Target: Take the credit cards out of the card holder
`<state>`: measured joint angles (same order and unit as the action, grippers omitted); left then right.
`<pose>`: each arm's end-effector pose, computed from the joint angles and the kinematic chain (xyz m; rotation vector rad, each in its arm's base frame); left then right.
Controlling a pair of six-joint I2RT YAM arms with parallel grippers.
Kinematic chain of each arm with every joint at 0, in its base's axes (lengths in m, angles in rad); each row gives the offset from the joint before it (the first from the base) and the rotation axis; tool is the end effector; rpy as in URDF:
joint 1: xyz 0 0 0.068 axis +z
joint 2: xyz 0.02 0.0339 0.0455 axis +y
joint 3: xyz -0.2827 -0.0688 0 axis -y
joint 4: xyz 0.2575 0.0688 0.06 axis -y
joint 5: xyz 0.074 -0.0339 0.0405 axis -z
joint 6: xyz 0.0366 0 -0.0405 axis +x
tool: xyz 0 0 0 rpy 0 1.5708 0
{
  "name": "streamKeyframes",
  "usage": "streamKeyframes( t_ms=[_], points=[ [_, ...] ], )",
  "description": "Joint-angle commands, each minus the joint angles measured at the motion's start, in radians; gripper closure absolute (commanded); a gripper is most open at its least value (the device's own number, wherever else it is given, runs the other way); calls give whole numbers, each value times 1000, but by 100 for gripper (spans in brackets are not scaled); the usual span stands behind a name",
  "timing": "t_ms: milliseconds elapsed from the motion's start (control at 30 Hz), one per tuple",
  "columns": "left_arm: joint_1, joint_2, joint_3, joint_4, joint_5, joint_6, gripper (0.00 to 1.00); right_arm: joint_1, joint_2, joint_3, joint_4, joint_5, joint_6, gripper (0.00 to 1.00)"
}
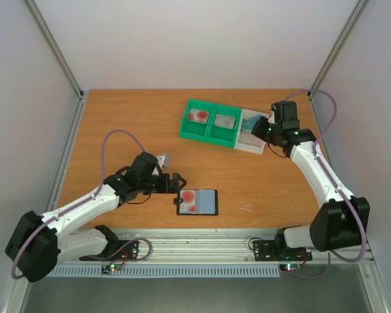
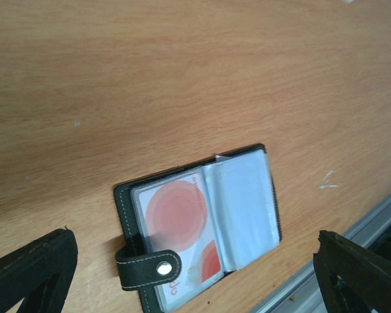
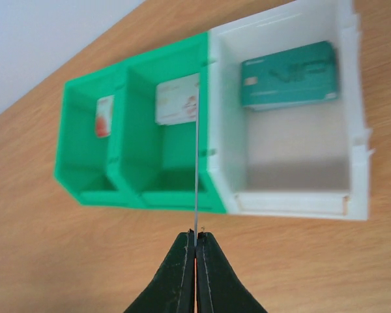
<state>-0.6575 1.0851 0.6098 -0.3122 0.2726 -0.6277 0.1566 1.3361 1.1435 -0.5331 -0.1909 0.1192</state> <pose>0.1693 -0.1432 0.2216 0.1805 2.5202 -0.9013 0.2960 0.0538 0.3251 -0.1423 2.3027 0.3610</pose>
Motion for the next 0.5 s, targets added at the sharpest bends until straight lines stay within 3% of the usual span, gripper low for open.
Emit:
streamKeyframes(
  t_ms=[0,467],
  points=[
    [7,77,11,62,14,7,1,-73,83,46,-9,12,-47,99],
    [39,187,24,101,5,27,1,-212,429,177,167,-245,-33,99]
  ],
)
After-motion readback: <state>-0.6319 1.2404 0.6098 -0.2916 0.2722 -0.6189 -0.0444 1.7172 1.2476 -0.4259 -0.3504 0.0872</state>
